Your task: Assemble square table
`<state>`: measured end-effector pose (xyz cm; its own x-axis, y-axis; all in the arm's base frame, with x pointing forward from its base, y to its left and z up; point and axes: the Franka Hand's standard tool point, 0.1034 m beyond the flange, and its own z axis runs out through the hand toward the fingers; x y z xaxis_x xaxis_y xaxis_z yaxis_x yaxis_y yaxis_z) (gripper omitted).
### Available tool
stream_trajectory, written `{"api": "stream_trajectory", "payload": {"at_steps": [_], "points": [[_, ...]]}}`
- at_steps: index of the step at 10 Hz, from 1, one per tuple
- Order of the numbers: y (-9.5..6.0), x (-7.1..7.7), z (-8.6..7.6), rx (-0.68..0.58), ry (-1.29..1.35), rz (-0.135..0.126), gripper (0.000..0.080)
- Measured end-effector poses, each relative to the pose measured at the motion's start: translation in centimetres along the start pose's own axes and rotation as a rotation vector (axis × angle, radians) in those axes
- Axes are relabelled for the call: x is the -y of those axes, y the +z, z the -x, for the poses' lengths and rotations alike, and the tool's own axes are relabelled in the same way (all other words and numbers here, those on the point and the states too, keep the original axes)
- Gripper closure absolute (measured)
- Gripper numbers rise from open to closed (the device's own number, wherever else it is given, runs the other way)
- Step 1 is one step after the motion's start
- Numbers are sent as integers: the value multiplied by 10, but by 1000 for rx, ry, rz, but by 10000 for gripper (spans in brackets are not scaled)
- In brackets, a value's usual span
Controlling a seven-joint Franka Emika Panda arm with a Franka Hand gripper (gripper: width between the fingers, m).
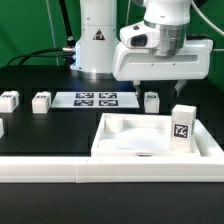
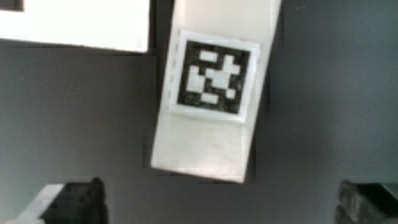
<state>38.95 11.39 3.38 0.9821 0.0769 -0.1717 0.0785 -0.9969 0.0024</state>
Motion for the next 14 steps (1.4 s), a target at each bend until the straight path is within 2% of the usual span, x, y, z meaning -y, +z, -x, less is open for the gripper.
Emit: {"api": "stream_trajectory", "payload": {"at_steps": [2,3,7,9,10,11,13,14], "points": [[1,-4,1,15,7,1,151],[1,-7,6,87,15,3,151],[2,-16,10,339,46,12,151],[3,-15,13,486,52,21,151],[5,-12,12,515,51,25,151],[5,-9,19,593,60,36,151],[10,-7,19,734,72,58,151],[13,-8,18,754,75,60,151]]}}
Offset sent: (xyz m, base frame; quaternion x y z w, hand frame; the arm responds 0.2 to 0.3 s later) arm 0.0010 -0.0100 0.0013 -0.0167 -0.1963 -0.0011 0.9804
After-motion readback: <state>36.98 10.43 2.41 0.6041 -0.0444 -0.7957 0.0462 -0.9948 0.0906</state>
